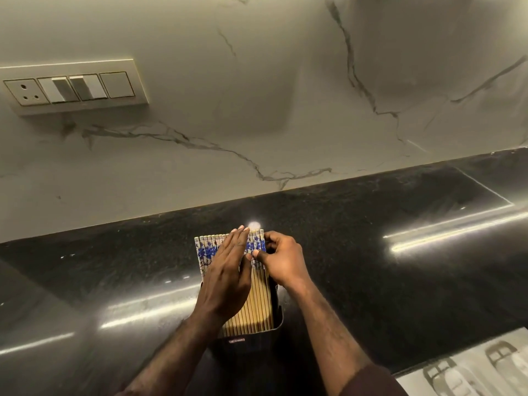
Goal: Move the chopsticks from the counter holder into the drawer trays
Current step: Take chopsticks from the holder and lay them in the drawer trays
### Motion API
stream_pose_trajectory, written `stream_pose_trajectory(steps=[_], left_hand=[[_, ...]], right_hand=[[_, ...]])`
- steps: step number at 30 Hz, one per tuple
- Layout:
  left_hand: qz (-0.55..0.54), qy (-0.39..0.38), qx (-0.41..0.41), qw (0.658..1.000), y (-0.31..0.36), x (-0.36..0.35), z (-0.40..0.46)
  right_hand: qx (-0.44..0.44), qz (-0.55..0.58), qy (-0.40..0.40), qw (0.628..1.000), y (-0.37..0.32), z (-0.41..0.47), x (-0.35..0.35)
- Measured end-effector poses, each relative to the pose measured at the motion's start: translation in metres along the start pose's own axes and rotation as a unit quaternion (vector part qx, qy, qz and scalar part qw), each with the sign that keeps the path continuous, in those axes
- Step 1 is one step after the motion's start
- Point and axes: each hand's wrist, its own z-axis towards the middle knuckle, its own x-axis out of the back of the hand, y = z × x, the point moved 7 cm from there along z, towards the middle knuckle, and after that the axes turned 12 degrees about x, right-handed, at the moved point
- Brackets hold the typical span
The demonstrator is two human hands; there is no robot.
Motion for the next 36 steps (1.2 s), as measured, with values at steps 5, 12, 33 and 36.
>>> stream_pose_trajectory(steps=[5, 12, 33, 36], left_hand=[[-0.007, 0.038, -0.002, 0.999, 0.004, 0.008, 0.005], [-0.127, 0.016, 0.055, 0.990, 0.009, 0.014, 0.018], [-0.528, -0.100, 0.137, 0.832, 0.037, 0.061, 0.065], [-0.545, -0.079, 0.153, 0.821, 0.039, 0.072, 0.075]], right_hand=[[0.008, 0.030, 0.004, 0.999, -0.002, -0.002, 0.006], [0.048, 0.065, -0.014, 0.997, -0.018, -0.007, 0.017], [-0.005, 0.259, -0.184, 0.948, -0.012, -0.042, 0.011], [-0.015, 0.274, -0.193, 0.942, -0.017, -0.044, 0.016]])
